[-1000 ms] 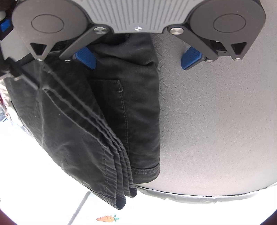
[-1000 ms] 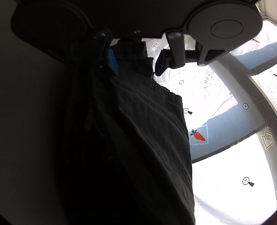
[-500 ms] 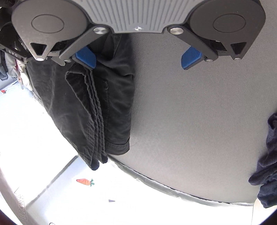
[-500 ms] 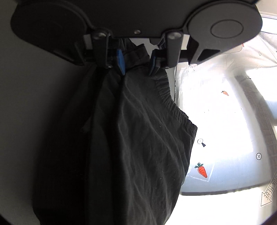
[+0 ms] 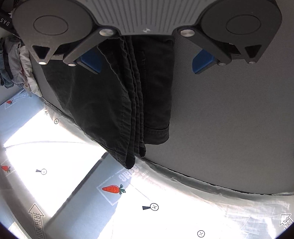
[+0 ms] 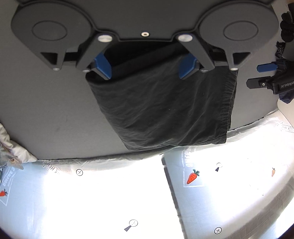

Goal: Fold clothes
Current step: 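Grasp the folded trousers with the left gripper while the right gripper grasps them too, then lift the folded trousers with both grippers and carry them toward the clothes stack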

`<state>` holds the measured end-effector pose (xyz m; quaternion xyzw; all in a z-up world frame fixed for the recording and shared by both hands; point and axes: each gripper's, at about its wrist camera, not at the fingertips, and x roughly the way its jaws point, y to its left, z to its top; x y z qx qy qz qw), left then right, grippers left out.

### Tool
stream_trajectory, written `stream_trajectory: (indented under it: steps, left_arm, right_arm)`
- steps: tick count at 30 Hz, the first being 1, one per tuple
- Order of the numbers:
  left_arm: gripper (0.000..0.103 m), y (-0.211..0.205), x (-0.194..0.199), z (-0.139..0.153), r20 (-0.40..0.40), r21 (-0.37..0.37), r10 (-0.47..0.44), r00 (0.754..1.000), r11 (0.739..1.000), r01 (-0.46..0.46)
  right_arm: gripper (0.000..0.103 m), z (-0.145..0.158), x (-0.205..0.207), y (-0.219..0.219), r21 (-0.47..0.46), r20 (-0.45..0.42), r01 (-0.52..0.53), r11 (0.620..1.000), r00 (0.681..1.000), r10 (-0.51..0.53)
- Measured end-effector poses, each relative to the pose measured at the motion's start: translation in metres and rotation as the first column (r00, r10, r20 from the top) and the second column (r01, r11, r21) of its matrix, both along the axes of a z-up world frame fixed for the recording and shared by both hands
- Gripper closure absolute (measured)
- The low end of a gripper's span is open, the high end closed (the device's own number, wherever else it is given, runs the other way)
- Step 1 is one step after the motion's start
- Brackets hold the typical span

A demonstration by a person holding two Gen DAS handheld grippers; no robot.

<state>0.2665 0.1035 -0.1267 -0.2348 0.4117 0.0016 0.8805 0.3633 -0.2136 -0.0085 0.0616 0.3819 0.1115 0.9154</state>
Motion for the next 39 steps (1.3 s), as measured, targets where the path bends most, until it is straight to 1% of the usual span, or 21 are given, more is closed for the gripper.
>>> stream_trajectory:
  steps: [1,4,7,10,14,16,18,19,21,22,23,24,25,26,27,28,29,31,32,36,39]
  left_arm:
    - [0.000,0.000,0.006,-0.003,-0.010,0.006,-0.001,1.000,1.000,0.001]
    - [0.000,0.001,0.026,-0.011,-0.044,0.006,-0.006,0.999,1.000,0.006]
    - [0.000,0.006,0.044,-0.022,-0.077,-0.007,-0.019,0.997,1.000,0.019]
    - [0.000,0.010,0.058,-0.034,-0.111,-0.013,-0.025,0.994,1.000,0.024]
    - [0.000,0.012,0.068,-0.046,-0.127,-0.105,-0.013,0.992,0.994,0.000]
    - [0.000,0.008,0.074,-0.054,-0.140,-0.151,-0.039,0.989,0.988,0.017]
    - [0.000,0.003,0.076,-0.056,-0.129,-0.158,-0.051,0.990,0.987,0.030]
    - [0.000,0.001,0.077,-0.056,-0.120,-0.172,-0.058,0.991,0.984,0.037]
    - [0.001,0.000,0.076,-0.057,-0.125,-0.257,-0.019,0.992,0.966,-0.014]
    - [0.004,-0.002,0.075,-0.056,-0.128,-0.262,0.016,0.992,0.964,-0.049]
    - [0.011,-0.005,0.074,-0.053,-0.136,-0.250,0.040,0.990,0.966,-0.073]
    - [0.019,-0.009,0.072,-0.050,-0.142,-0.217,0.057,0.988,0.972,-0.087]
    - [0.035,-0.012,0.069,-0.046,-0.136,-0.193,0.056,0.989,0.978,-0.082]
    - [0.048,-0.014,0.066,-0.042,-0.129,-0.172,0.054,0.990,0.982,-0.075]
    - [0.053,-0.015,0.062,-0.038,-0.114,-0.167,0.044,0.993,0.984,-0.063]
    - [0.064,-0.016,0.057,-0.033,-0.097,-0.163,0.034,0.995,0.985,-0.049]
    - [0.072,-0.015,0.052,-0.028,-0.071,-0.172,0.020,0.997,0.985,-0.032]
    - [0.077,-0.017,0.044,-0.016,-0.037,-0.195,0.012,0.999,0.981,-0.019]
    - [0.077,-0.021,0.039,-0.008,-0.019,-0.189,0.005,1.000,0.982,-0.009]
    - [0.078,-0.040,0.014,0.029,0.076,-0.155,-0.053,0.996,0.986,0.064]
    - [0.078,-0.058,-0.010,0.059,0.155,-0.142,-0.088,0.984,0.984,0.111]
  right_arm:
    - [0.020,0.000,0.004,-0.005,-0.012,0.012,0.007,1.000,1.000,-0.007]
    - [0.018,-0.002,0.006,-0.017,0.025,0.013,0.038,0.999,0.999,-0.039]
    - [0.017,-0.021,-0.001,-0.044,0.051,-0.007,0.074,0.996,0.997,-0.074]
    - [0.017,-0.043,0.016,-0.051,0.056,-0.025,0.055,0.997,0.998,-0.053]
    - [0.017,-0.073,0.053,-0.035,0.071,-0.080,-0.059,0.996,0.995,0.065]
    - [0.013,-0.089,0.064,-0.032,0.079,-0.113,-0.091,0.993,0.989,0.100]
    - [0.006,-0.099,0.069,-0.032,0.120,-0.133,-0.095,0.988,0.985,0.110]
    - [0.006,-0.105,0.070,-0.032,0.141,-0.151,-0.097,0.985,0.981,0.118]
    - [0.007,-0.112,0.070,-0.034,0.175,-0.181,-0.072,0.982,0.978,0.104]
    - [0.008,-0.114,0.066,-0.037,0.214,-0.189,-0.053,0.975,0.977,0.095]
    - [0.021,-0.115,0.063,-0.040,0.254,-0.197,-0.034,0.967,0.977,0.086]
    - [0.037,-0.116,0.060,-0.042,0.291,-0.204,-0.014,0.956,0.976,0.077]
    - [0.048,-0.109,0.050,-0.041,0.291,-0.171,0.012,0.957,0.984,0.039]
    - [0.067,-0.104,0.042,-0.037,0.284,-0.138,0.015,0.959,0.990,0.026]
    - [0.073,-0.095,0.030,-0.028,0.243,-0.087,-0.005,0.970,0.996,0.026]
    - [0.076,-0.087,0.017,-0.019,0.201,-0.037,-0.021,0.979,0.999,0.029]
    - [0.085,-0.079,0.004,-0.011,0.155,0.002,-0.036,0.987,0.999,0.036]
    - [0.089,-0.062,-0.017,-0.002,0.125,0.062,-0.043,0.991,0.997,0.036]
    - [0.090,-0.053,-0.027,0.001,0.129,0.084,-0.040,0.991,0.996,0.030]
    - [0.090,-0.015,-0.073,0.012,-0.008,0.185,-0.066,0.998,0.980,0.067]
    - [0.090,0.017,-0.111,0.009,-0.036,0.264,-0.037,0.999,0.964,0.046]
